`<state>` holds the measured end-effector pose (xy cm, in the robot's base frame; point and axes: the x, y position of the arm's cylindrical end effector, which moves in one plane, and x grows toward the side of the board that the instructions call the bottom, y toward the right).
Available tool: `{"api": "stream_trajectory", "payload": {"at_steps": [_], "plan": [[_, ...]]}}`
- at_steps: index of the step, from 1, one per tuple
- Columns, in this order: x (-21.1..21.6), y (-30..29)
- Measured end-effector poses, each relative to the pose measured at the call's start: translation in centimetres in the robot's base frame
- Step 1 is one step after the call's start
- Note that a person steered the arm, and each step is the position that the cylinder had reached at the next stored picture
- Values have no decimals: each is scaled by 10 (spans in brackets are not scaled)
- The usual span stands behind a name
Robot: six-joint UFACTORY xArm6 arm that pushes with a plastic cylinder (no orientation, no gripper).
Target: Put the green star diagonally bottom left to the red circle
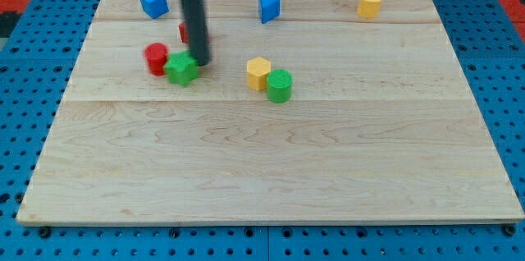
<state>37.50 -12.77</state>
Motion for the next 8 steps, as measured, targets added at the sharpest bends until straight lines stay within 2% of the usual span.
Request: {"api": "stream_trajectory", "payload": {"at_steps": [1,2,3,8], "plan": [[37,-14],[49,9],[49,-44],[27,-71]]}}
